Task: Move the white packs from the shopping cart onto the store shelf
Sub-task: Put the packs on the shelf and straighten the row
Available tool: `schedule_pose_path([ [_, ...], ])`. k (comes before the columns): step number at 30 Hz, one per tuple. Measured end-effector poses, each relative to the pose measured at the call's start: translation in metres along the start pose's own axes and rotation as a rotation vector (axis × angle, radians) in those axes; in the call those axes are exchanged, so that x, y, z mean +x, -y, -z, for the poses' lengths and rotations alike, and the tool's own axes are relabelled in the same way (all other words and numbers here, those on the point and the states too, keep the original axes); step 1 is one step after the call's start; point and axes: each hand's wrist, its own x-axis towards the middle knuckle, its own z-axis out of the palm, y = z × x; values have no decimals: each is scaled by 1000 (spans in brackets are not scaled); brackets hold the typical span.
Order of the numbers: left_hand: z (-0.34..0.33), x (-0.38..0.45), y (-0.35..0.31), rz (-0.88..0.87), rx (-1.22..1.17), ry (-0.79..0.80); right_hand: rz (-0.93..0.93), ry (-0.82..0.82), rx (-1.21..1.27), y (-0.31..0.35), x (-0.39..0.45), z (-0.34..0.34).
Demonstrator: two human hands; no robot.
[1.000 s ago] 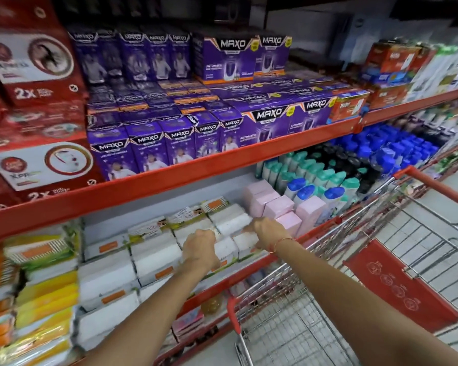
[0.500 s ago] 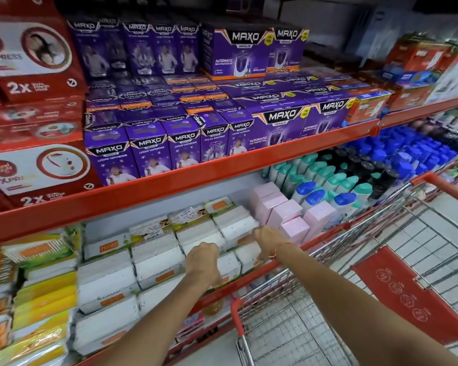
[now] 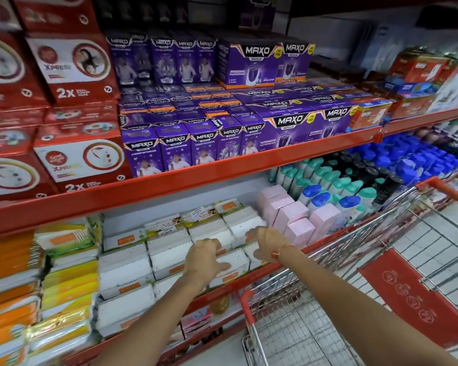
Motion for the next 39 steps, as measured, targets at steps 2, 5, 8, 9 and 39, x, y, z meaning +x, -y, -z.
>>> schedule_pose_path([
  [2,7,-12,12,45,-100,-72,-45,-123,216,17,-2,0],
  [5,19,-33,33,101,-196,-131,-147,-138,467,53,-6,-6],
  [8,24,-51,57,248,-347,-99,-271,149,848,76,0,-38],
  [9,23,-58,68,348,-446,-46,-304,254,1003,84,1,-48],
  [39,20,-81,141,1003,-1744,-28,-653,404,1862,166,-1,-61],
])
